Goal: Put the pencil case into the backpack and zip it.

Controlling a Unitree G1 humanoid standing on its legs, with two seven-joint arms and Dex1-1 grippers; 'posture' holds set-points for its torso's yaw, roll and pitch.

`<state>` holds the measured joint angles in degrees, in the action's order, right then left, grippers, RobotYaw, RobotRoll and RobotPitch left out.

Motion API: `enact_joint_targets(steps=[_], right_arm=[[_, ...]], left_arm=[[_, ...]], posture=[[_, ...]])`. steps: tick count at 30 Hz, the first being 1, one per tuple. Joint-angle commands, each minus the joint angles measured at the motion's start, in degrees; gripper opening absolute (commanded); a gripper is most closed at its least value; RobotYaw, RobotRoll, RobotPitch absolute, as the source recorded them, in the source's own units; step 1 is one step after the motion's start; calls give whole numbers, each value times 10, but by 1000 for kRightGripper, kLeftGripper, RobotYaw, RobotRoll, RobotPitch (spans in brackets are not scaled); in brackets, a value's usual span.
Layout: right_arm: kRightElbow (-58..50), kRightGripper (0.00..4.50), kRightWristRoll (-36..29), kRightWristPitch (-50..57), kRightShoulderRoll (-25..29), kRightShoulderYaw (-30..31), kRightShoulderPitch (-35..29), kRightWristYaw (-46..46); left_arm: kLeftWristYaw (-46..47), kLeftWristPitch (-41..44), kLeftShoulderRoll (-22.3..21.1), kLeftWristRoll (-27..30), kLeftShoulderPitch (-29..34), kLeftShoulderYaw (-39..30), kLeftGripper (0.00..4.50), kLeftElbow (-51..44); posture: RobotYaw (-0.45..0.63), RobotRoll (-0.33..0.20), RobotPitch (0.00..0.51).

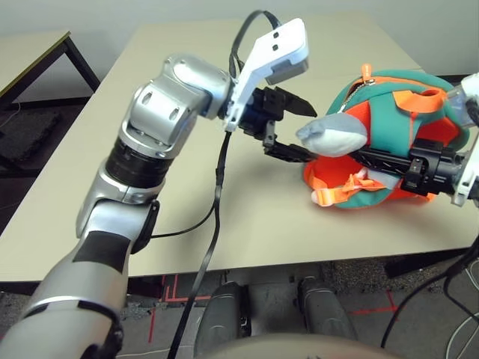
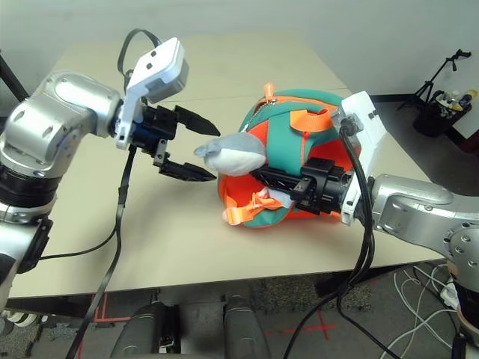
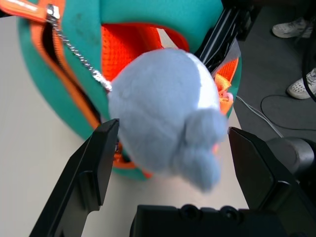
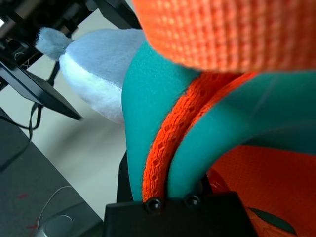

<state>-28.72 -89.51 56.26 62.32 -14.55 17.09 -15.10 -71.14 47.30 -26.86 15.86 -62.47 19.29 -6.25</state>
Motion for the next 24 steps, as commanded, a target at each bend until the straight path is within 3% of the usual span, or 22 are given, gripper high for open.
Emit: enact_joint_targets(steps=[1, 7, 10, 17, 20, 24], right_arm=[[-16, 103, -8, 6, -7, 9, 11, -2], [-18, 103, -7, 7, -15, 13, 16, 3], [-18, 103, -6, 7, -17, 14, 16, 3], [-15, 103, 2, 9, -22, 19, 20, -2], [-13, 103, 4, 11, -23, 21, 22, -5], [-10, 103, 11, 15, -26, 22, 24, -9]], left_arm=[[19, -32, 7, -18, 11, 26, 4500, 17], [45, -61, 24, -32, 18, 30, 4500, 54], [50, -71, 23, -36, 14, 24, 3908, 67], [53, -60, 20, -16, 0, -3, 1512, 70], [50, -43, 15, 2, -4, -20, 716, 64], [52, 6, -4, 37, -30, -69, 372, 77]], posture=[[-94, 0, 82], [-96, 0, 80], [-93, 0, 77], [-84, 0, 76], [-75, 0, 73], [-69, 0, 70]])
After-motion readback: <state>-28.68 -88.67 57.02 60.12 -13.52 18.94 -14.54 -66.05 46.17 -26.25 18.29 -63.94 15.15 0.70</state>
